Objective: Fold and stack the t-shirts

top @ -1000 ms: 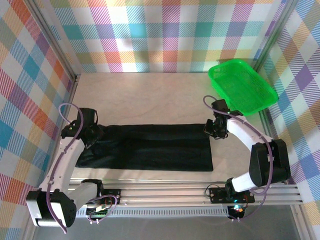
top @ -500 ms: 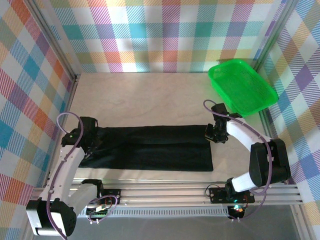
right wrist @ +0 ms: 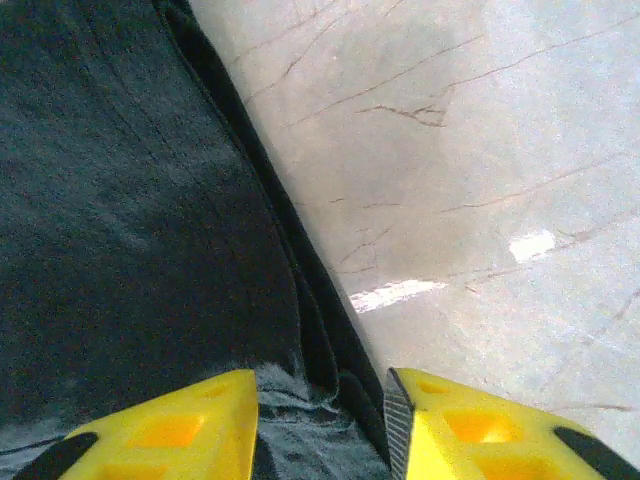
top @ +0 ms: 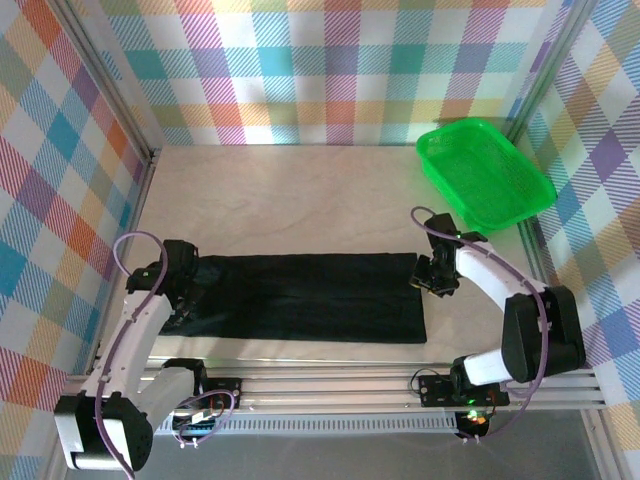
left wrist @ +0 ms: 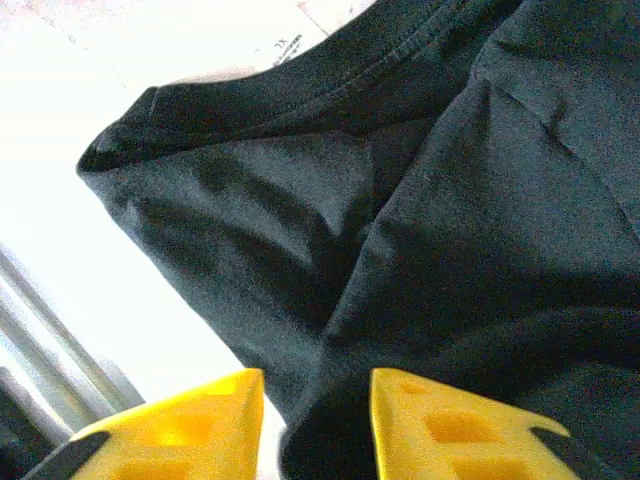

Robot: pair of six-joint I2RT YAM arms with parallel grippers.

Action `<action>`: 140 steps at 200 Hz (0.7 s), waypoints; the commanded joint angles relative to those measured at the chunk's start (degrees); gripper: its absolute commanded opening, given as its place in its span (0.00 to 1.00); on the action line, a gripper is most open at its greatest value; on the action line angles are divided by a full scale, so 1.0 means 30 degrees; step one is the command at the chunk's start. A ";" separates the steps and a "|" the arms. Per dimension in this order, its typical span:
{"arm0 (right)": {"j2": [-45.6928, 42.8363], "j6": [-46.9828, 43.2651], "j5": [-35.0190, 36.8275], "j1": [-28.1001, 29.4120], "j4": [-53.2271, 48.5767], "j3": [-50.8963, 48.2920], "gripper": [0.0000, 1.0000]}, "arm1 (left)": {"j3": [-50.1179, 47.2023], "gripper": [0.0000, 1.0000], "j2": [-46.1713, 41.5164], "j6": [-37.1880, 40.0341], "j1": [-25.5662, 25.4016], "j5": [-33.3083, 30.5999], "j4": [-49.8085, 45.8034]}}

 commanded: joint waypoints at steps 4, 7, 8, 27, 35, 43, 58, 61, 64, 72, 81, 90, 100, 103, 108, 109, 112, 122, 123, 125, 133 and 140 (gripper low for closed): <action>-0.1886 0.0455 0.0503 0.0070 -0.0311 0.0577 0.46 | 0.2211 0.43 0.0052 -0.0712 0.0163 -0.0802 -0.1089; -0.1883 0.0442 0.0441 0.0070 -0.0269 0.0681 0.46 | 0.2399 0.43 0.0128 -0.0709 0.0169 -0.0847 -0.1023; -0.1881 0.0441 0.0403 0.0070 -0.0247 0.0718 0.46 | 0.2506 0.43 0.0144 -0.0707 0.0169 -0.0853 -0.0987; -0.1170 0.0349 -0.0516 0.0170 0.0341 0.1479 0.39 | 0.3841 0.40 0.1319 -0.0481 0.0162 -0.0912 -0.0130; -0.0703 0.0349 -0.0870 0.0306 0.0769 0.1678 0.36 | 0.4263 0.38 0.2119 -0.0266 0.0168 -0.0615 0.0481; -0.0083 0.0300 -0.1484 0.0488 0.1369 0.1813 0.33 | 0.4610 0.35 0.3065 0.0027 0.0208 0.0081 0.1563; 0.1335 0.0449 -0.2466 0.0968 0.2024 0.2355 0.26 | 0.4994 0.31 0.5245 0.0421 0.0351 0.1908 0.3555; 0.1792 0.0471 -0.2501 0.1102 0.1997 0.2487 0.25 | 0.5094 0.30 0.5831 0.0406 0.0409 0.2168 0.3835; 0.2042 0.0521 -0.2505 0.1277 0.1975 0.2648 0.23 | 0.5183 0.29 0.6358 0.0371 0.0460 0.2450 0.4042; 0.2956 0.0619 -0.2629 0.1493 0.1929 0.2993 0.21 | 0.5377 0.24 0.7779 0.0321 0.0683 0.3072 0.4579; 0.3867 0.0956 -0.2859 0.1509 0.1888 0.3205 0.20 | 0.5697 0.22 0.9266 0.0321 0.0985 0.3576 0.4832; 0.4702 0.1164 -0.2883 0.1506 0.1992 0.3403 0.20 | 0.6146 0.22 1.0623 0.0357 0.1281 0.3919 0.4872; 0.5565 0.1200 -0.2688 0.1491 0.1835 0.3763 0.20 | 0.6545 0.22 1.1971 0.0592 0.1548 0.4156 0.4809; 0.5845 0.1220 -0.2594 0.1504 0.1724 0.3936 0.20 | 0.6694 0.21 1.2406 0.0691 0.1660 0.4149 0.4717; 0.6316 0.1164 -0.2494 0.1479 0.1564 0.4234 0.20 | 0.6926 0.21 1.3011 0.0844 0.1825 0.4094 0.4562; 0.6423 0.1139 -0.2485 0.1478 0.1533 0.4281 0.20 | 0.6982 0.21 1.3192 0.0860 0.1862 0.4064 0.4545; 0.6747 0.1095 -0.2452 0.1451 0.1382 0.4517 0.20 | 0.7093 0.20 1.3592 0.0945 0.1978 0.3969 0.4442; 0.7871 0.0971 -0.2192 0.1346 0.0676 0.5354 0.20 | 0.7559 0.18 1.4807 0.1198 0.2485 0.3669 0.4057; 0.7977 0.0955 -0.2173 0.1338 0.0577 0.5471 0.20 | 0.7591 0.18 1.4910 0.1213 0.2543 0.3647 0.4029; 0.8254 0.0942 -0.2086 0.1273 0.0407 0.5647 0.21 | 0.7667 0.18 1.5134 0.1225 0.2660 0.3593 0.3949; 0.9178 0.0896 -0.1925 0.1041 -0.0189 0.6362 0.22 | 0.7895 0.18 1.5919 0.1338 0.3155 0.3481 0.3801; 0.9929 0.0855 -0.1879 0.0747 -0.0654 0.6960 0.22 | 0.8089 0.18 1.6530 0.1446 0.3576 0.3474 0.3837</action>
